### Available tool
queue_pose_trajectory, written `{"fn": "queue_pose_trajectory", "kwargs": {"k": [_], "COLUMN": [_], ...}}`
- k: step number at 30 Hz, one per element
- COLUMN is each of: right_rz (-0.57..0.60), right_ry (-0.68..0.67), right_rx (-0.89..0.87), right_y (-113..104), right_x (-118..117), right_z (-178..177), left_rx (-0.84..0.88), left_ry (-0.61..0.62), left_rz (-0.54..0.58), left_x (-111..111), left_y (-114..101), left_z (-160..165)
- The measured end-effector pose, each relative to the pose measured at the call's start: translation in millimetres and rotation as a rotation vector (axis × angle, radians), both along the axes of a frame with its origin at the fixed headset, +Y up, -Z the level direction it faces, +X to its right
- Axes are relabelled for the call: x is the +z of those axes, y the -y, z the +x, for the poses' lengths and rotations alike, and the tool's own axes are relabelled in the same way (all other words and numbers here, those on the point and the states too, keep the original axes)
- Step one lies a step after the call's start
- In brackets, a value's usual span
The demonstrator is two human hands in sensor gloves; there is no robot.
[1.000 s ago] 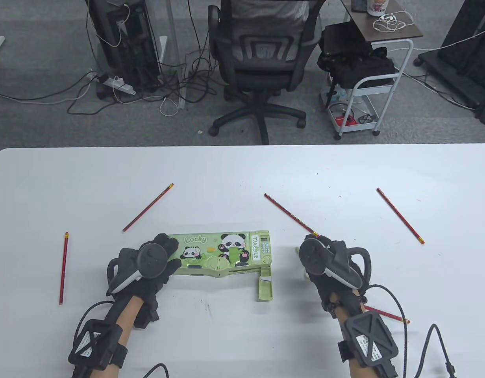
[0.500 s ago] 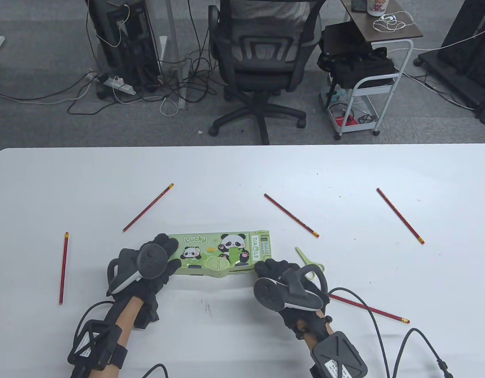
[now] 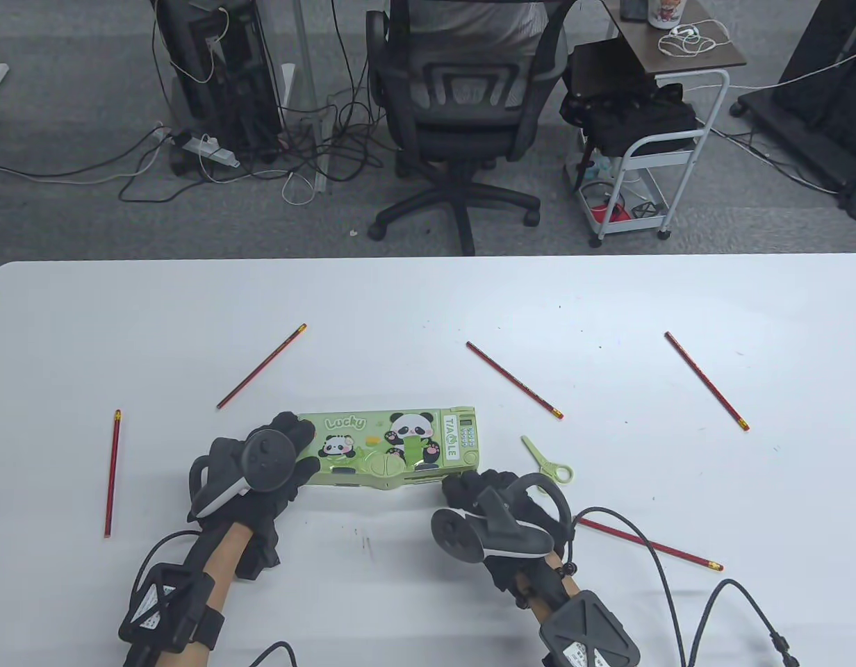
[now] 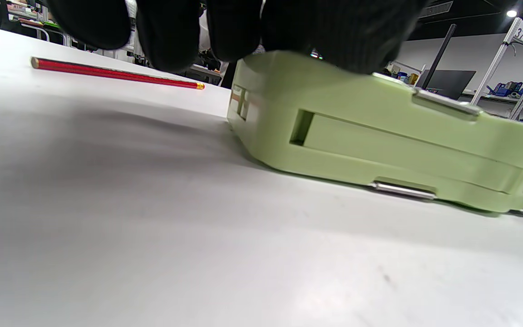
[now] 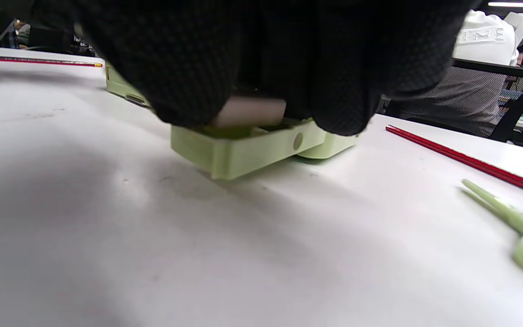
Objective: Organize multifunction pencil case
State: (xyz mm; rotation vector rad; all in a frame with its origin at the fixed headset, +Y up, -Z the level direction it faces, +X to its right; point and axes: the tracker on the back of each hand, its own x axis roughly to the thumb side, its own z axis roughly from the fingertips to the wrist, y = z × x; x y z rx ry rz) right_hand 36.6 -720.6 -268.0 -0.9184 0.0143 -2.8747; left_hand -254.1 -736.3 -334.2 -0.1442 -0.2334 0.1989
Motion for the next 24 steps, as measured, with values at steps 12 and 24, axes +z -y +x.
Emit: {"fn": "queue_pose_trajectory", "kwargs": {"k": [12,24], "right_rz": [0.058,0.042], "right_ry": [-0.013,-0.011], "right_rx": [0.087,0.111], "right_y": [2.5,1.7], "right_x": [1.9,0.9], "right_z": [-8.7,-9.3], "left_rx": [-0.004,-0.001], "left_ry": [0.001,0.001], "left_rz": [0.002,0.0], "left_x": [0.4,0.4], "left_y": [0.1,0.1], "left_z": [0.0,-0.1]}}
